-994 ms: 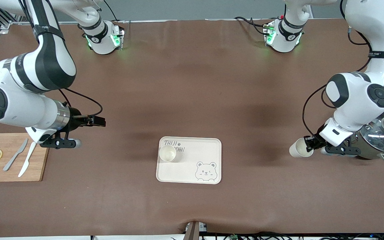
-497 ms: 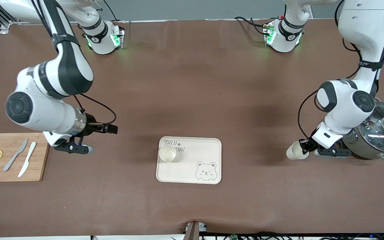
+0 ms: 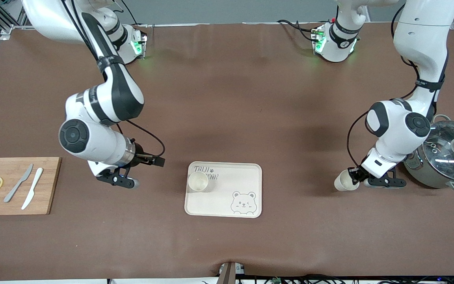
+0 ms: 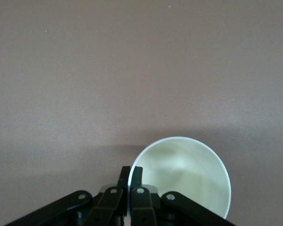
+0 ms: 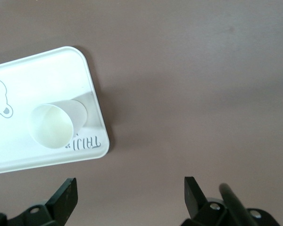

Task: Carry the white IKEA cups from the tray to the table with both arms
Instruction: 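Set the cup down beside the pot while the right gripper approaches, then grasp the second cup with the right gripper while the left releases, then carry the cup with the right gripper toward the cutting board, then lower the cup onto the table and open the right gripper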

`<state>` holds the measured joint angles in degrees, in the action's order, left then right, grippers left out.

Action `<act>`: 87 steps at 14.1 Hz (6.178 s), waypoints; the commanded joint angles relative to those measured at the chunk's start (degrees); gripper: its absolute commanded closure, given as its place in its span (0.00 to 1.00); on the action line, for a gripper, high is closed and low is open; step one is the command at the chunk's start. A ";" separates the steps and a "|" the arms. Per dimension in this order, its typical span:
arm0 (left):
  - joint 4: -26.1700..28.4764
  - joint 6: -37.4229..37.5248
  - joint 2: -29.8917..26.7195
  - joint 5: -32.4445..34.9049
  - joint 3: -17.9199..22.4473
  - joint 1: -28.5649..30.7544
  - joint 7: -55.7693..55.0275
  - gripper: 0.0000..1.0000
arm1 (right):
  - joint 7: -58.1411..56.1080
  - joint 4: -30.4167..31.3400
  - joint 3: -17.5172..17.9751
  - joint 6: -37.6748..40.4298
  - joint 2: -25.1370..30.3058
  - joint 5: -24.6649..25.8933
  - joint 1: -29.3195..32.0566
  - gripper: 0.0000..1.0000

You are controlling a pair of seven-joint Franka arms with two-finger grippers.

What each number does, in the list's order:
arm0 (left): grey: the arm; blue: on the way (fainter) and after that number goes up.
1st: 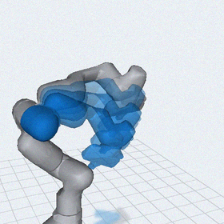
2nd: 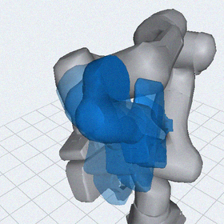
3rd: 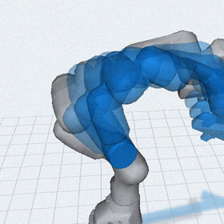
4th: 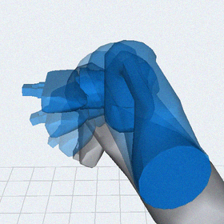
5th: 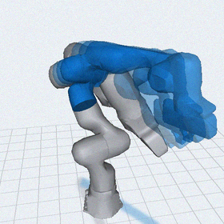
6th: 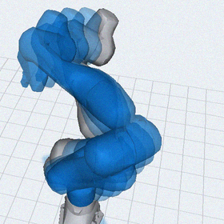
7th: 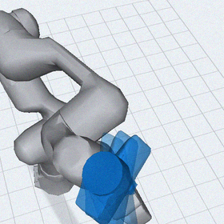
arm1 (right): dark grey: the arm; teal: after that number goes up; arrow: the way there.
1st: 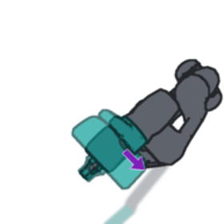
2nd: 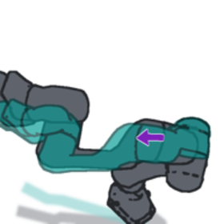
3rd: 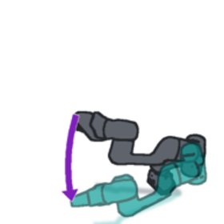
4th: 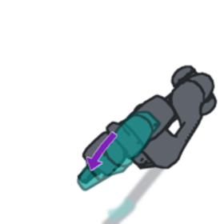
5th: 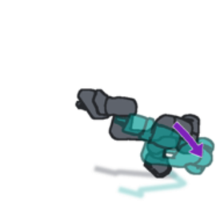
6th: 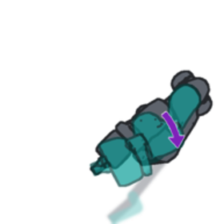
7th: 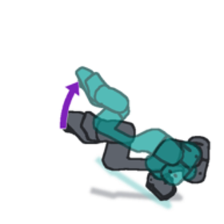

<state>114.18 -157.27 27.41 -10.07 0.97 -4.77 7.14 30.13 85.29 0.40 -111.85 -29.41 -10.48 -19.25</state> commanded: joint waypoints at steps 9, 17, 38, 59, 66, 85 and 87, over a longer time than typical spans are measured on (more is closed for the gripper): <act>1.66 -5.15 1.50 -1.10 -1.06 0.38 1.64 1.00 | 12.49 -7.51 -0.31 -8.55 -10.22 -0.86 -4.48 0.00; 1.92 -6.91 2.39 -1.10 -1.24 0.38 1.65 1.00 | 17.33 -7.51 -0.31 -14.35 -13.92 -0.77 -7.56 0.00; -8.78 20.82 -7.62 -0.22 -0.54 0.29 0.77 0.00 | 19.27 -7.95 -0.31 -20.25 -17.96 -0.77 -8.17 0.59; -28.48 51.80 -13.17 13.06 -1.06 0.29 -8.20 0.00 | 14.01 -10.67 -0.49 -7.71 -13.66 -0.51 -5.54 1.00; -29.28 52.94 -13.61 12.61 -0.80 0.29 -8.11 0.00 | 2.16 -6.65 -0.57 1.98 -6.73 -0.42 0.95 1.00; -30.60 53.82 -13.17 12.44 -1.24 -0.06 -8.38 0.00 | -37.40 22.36 -0.75 -7.58 10.07 6.87 19.23 1.00; -30.60 53.82 -13.26 12.44 -1.24 0.20 -8.29 0.00 | -41.89 24.74 -0.75 -10.57 10.08 6.87 21.70 1.00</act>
<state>83.98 -104.46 14.54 1.86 -0.05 -4.91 -0.40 -7.78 105.59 -1.40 -119.58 -21.96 -4.37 -0.46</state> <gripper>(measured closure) 0.000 0.974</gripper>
